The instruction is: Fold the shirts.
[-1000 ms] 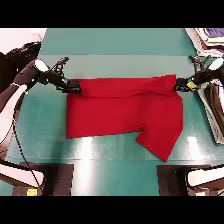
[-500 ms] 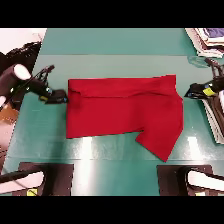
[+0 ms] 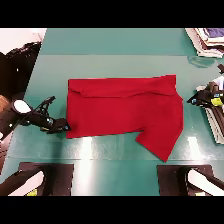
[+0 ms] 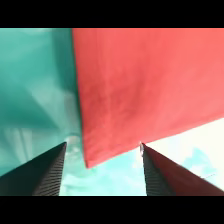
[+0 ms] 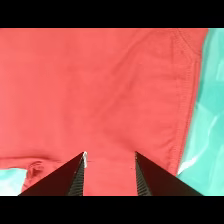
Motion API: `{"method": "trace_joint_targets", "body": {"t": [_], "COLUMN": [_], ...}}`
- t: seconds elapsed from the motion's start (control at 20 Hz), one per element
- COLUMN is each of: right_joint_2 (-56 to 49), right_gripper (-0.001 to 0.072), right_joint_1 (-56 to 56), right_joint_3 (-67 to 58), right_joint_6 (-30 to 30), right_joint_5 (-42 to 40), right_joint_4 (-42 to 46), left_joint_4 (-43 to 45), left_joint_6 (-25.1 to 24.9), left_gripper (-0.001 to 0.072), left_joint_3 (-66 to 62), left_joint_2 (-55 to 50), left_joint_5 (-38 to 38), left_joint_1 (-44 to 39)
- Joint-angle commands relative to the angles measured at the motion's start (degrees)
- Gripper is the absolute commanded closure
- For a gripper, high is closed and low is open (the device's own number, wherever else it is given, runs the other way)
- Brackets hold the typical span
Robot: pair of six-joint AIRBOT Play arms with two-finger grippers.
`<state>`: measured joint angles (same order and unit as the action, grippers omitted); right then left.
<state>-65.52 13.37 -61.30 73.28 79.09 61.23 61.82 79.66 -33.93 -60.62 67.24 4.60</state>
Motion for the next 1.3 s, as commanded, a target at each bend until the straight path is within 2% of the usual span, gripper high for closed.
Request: {"method": "trace_joint_targets", "body": {"t": [0.0, 0.2, 0.25, 0.3, 0.35, 0.5, 0.55, 0.6, 0.7, 0.8, 1.05, 1.15, 1.25], "right_joint_2": [1.2, 1.2, 1.3, 1.2, 1.3, 1.3, 1.3, 1.2, 1.2, 1.3, 1.2, 1.3, 1.3], "right_gripper": [0.0347, 0.0348, 0.0348, 0.0348, 0.0348, 0.0345, 0.0319, 0.0199, 0.0187, 0.0269, 0.0288, 0.0448, 0.0564], "right_joint_1": [0.4, 0.4, 0.4, 0.4, 0.4, 0.4, 0.4, 0.4, 0.4, 0.4, 0.3, 0.3, 0.3], "right_joint_3": [0.7, 0.8, 0.8, 0.9, 1.7, 8.4, 11.5, 14.9, 20.9, 25.5, 29.9, 29.1, 27.6], "right_joint_6": [-0.3, -0.3, -0.3, 0.0, 0.7, 1.7, 1.7, 1.7, 1.7, 2.3, 2.3, 2.3, 2.3], "right_joint_5": [0.4, 2.1, 2.8, 4.0, 4.9, 6.7, 6.5, 6.1, 4.3, 2.1, -5.4, -6.4, -6.2], "right_joint_4": [-1.3, -0.9, 1.1, 3.6, 6.6, 13.3, 13.8, 13.8, 13.3, 12.5, 4.3, 4.3, 4.3], "left_joint_4": [-5.2, -6.7, -7.5, -8.4, -8.5, -8.2, -8.1, -8.1, -8.1, -8.1, -8.1, -8.1, -8.1], "left_joint_6": [-1.7, -1.6, -1.7, -1.7, -1.7, -1.7, -1.7, -1.9, -2.1, -2.1, -2.1, -2.1, -2.1], "left_gripper": [0.0169, 0.0171, 0.032, 0.0636, 0.0684, 0.0683, 0.0683, 0.0682, 0.0682, 0.0682, 0.0682, 0.0682, 0.0682], "left_joint_3": [4.7, 5.4, 5.3, 5.1, 4.6, 0.4, -1.3, -3.0, -5.2, -5.6, -5.6, -5.6, -5.6], "left_joint_2": [0.9, 0.9, 0.9, 0.9, 0.9, 0.9, 0.9, 0.9, 0.9, 0.9, 0.9, 0.9, 0.9], "left_joint_5": [-1.9, -4.9, -5.6, -6.3, -6.8, -6.1, -5.7, -5.2, -4.6, -4.8, -4.7, -4.7, -4.7], "left_joint_1": [0.1, 0.1, 0.1, 0.1, 0.1, 0.1, 0.1, 0.1, 0.1, 0.1, 0.1, 0.1, 0.1]}}
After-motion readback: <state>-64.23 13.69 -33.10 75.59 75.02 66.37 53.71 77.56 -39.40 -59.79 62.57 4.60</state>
